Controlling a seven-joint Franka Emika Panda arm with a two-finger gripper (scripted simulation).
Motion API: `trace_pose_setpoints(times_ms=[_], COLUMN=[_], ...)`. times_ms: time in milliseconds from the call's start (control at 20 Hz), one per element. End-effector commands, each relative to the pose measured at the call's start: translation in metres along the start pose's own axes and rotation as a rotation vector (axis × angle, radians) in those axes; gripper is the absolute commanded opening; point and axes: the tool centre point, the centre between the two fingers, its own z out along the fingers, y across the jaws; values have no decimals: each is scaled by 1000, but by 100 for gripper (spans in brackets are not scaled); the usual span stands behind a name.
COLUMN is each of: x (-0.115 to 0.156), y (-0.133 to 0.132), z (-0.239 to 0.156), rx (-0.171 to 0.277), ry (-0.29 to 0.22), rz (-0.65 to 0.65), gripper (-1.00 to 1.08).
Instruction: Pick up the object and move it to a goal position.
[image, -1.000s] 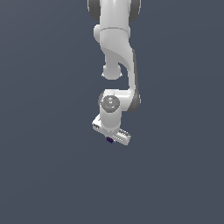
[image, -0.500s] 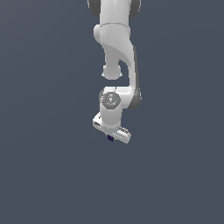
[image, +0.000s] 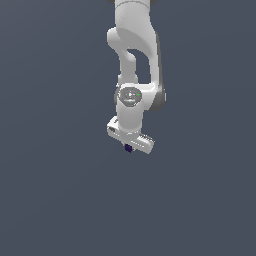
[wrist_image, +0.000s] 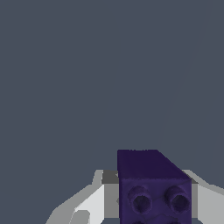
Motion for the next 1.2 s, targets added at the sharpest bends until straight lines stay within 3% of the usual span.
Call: trace_pose_setpoints(times_ms=[0, 1150], x=[-9, -97], y=[0, 4], z=[-21, -236], rx=[1, -1], ry=[1, 2], rz=[0, 0], gripper=[-100, -100])
